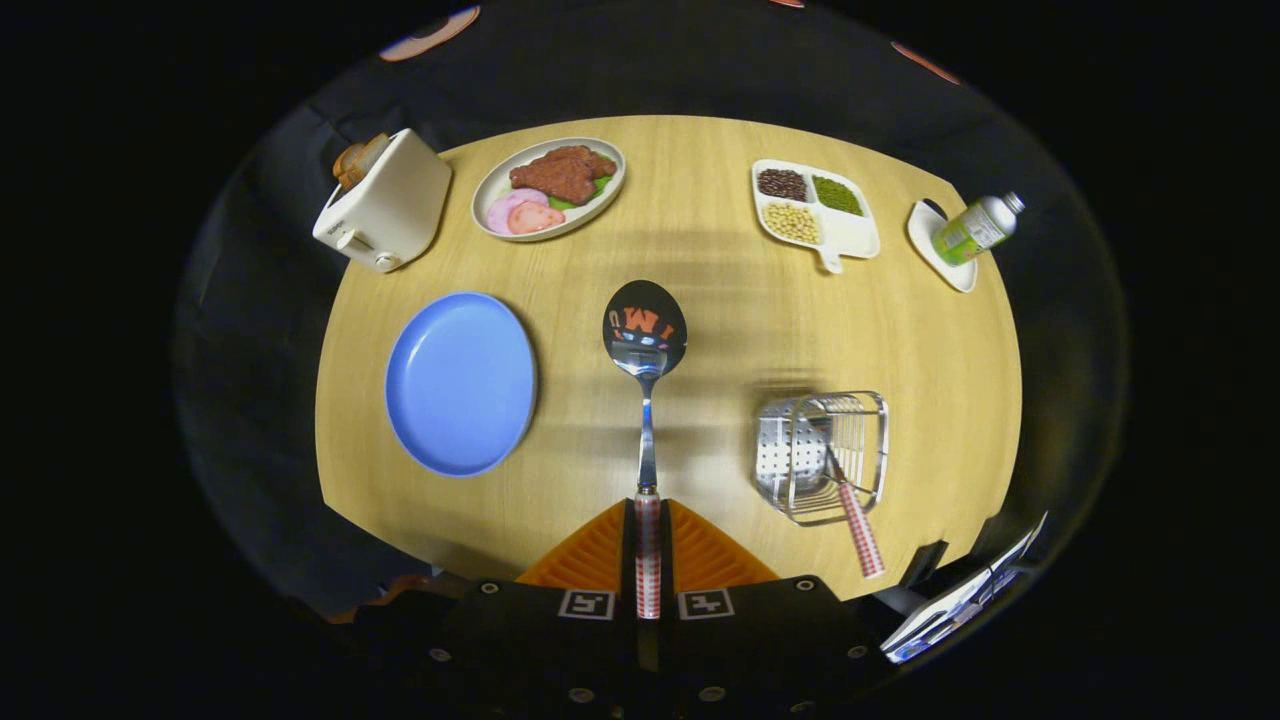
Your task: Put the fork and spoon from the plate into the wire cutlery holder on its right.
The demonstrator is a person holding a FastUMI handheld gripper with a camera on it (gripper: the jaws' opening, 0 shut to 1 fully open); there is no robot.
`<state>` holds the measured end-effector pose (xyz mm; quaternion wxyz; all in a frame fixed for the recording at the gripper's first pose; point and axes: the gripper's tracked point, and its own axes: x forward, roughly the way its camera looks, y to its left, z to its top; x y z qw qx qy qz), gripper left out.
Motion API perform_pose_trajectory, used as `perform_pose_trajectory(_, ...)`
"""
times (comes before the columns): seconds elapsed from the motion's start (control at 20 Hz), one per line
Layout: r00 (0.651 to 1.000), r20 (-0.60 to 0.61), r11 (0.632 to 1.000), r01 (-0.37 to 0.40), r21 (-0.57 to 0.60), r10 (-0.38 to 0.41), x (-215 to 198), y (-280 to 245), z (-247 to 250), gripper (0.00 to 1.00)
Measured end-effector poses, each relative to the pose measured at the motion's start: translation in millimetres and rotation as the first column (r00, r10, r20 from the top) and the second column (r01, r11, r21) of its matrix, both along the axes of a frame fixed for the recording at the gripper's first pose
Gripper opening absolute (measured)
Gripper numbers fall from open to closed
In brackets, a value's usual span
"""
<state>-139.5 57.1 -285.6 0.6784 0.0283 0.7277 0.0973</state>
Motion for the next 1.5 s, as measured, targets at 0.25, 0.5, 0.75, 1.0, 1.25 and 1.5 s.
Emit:
perform_pose_trajectory(0.25, 0.999, -0.05, 0.999, -0.007, -0.052, 0.004, -17.3, -63.9, 4.6, 0.09)
perform_pose_trajectory(0.5, 0.987, -0.158, 0.999, -0.041, -0.027, 0.036, -39.4, -82.3, -2.4, 0.09)
perform_pose_trajectory(0.75, 0.964, -0.253, 0.997, -0.079, 0.017, 0.081, -47.1, -81.4, -8.4, 0.09)
perform_pose_trajectory(1.0, 0.921, -0.359, 0.987, -0.16, 0.017, 0.155, -54.7, -92.6, -16.9, 0.09)
perform_pose_trajectory(1.25, 0.857, -0.46, 0.969, -0.244, 0.032, 0.231, -57.1, -101.0, -19.1, 0.09)
perform_pose_trajectory(1.5, 0.806, -0.5, 0.938, -0.345, 0.036, 0.316, -44.1, -102.0, -27.5, 0.09)
